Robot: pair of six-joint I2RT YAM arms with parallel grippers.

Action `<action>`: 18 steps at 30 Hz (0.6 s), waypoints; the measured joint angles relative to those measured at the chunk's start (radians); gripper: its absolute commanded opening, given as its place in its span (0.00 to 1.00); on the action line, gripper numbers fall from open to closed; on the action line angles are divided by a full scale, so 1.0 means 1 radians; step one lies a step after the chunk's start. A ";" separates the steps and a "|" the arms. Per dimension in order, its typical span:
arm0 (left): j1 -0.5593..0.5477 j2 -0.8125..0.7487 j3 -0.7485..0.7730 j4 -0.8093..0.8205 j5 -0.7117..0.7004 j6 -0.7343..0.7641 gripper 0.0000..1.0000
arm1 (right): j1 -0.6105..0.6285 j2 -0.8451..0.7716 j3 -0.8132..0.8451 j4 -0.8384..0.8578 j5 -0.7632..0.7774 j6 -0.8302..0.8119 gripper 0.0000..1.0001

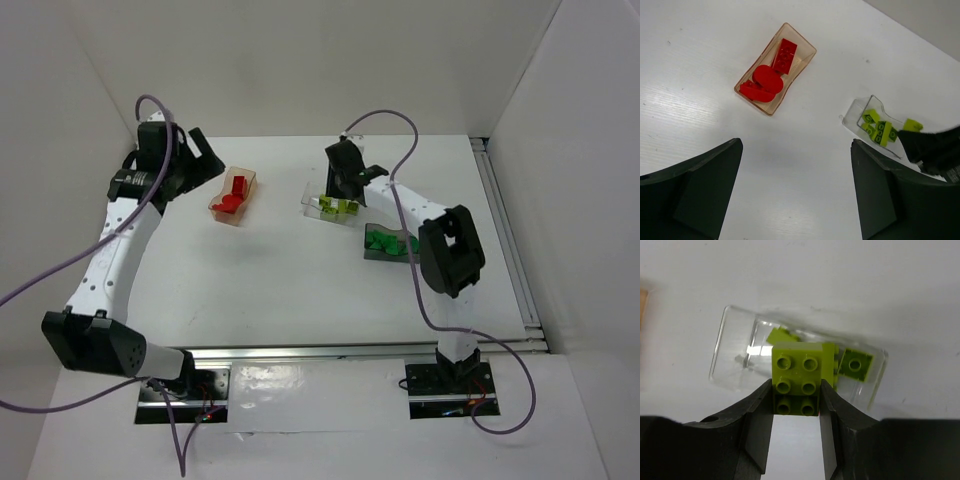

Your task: Sort the legos into containers by color

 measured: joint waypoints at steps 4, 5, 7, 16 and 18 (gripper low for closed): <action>0.000 -0.048 -0.028 0.002 0.007 0.003 0.94 | -0.023 0.160 0.143 -0.015 0.008 -0.008 0.40; 0.000 -0.047 -0.035 0.000 0.009 0.003 0.94 | -0.023 0.185 0.163 -0.018 0.007 -0.008 0.43; 0.000 -0.041 -0.054 -0.005 0.013 0.004 0.94 | -0.023 0.214 0.180 -0.028 0.004 -0.009 0.61; -0.006 -0.024 -0.063 -0.025 0.026 0.024 0.94 | -0.023 0.175 0.149 -0.052 0.023 -0.014 0.93; -0.006 -0.024 -0.063 -0.026 0.027 0.024 0.94 | -0.023 0.124 0.110 -0.051 0.059 -0.005 0.98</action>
